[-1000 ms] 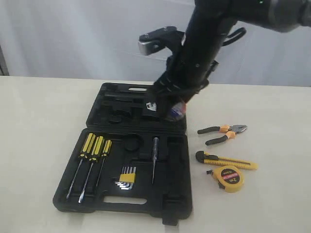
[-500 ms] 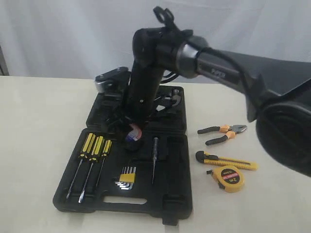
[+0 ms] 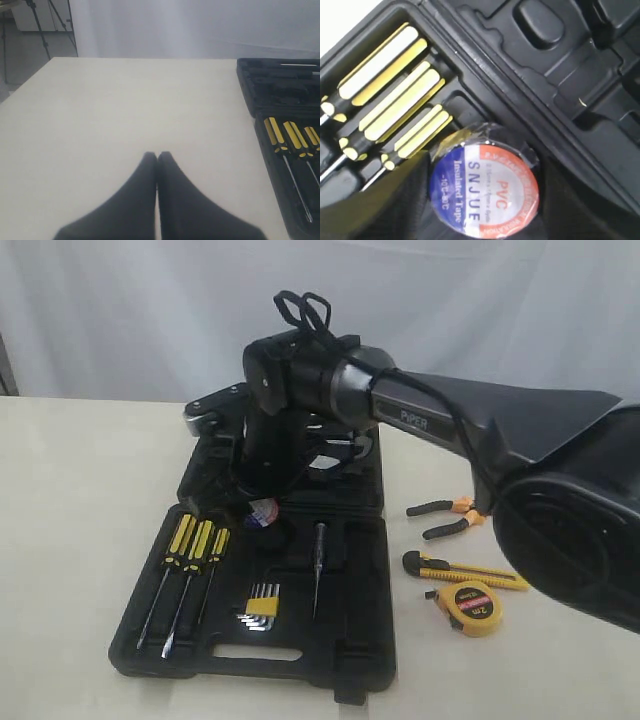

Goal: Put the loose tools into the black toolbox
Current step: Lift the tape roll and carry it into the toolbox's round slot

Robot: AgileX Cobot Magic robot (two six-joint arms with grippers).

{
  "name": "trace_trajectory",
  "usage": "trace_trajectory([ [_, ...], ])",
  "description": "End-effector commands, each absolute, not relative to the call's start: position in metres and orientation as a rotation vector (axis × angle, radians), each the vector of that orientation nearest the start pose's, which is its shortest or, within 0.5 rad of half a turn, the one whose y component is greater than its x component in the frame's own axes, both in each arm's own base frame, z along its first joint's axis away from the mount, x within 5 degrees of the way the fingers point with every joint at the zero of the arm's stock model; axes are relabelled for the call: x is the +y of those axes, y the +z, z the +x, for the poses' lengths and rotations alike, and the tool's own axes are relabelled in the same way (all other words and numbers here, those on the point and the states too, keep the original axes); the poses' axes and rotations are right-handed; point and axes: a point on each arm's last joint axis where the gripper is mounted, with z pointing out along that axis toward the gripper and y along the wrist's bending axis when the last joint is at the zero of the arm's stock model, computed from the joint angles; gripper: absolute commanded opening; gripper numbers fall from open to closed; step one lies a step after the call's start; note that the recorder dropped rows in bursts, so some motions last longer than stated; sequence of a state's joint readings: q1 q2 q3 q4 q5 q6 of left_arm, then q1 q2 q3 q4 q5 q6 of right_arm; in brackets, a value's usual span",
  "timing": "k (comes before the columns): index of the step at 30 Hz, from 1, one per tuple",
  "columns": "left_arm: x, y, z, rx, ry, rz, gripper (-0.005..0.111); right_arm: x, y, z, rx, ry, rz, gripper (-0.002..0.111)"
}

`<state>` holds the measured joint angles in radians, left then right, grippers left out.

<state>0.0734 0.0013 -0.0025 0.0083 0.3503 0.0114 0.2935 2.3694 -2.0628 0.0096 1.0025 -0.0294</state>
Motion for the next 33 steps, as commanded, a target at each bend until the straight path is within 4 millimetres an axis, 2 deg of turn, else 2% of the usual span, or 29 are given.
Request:
trace_trajectory([
  [1, 0.004, 0.182, 0.053, 1.825, 0.053, -0.056, 0.0, 0.147, 0.173, 0.486, 2.793, 0.063, -0.434, 0.0],
  [11, 0.004, 0.182, 0.053, 1.825, 0.053, -0.056, 0.0, 0.146, 0.15, 0.485, 2.872, 0.057, -0.386, 0.0],
  [33, 0.004, 0.182, 0.053, 1.825, 0.053, -0.056, 0.0, 0.145, 0.147, 0.49, 2.838, 0.025, -0.35, 0.0],
])
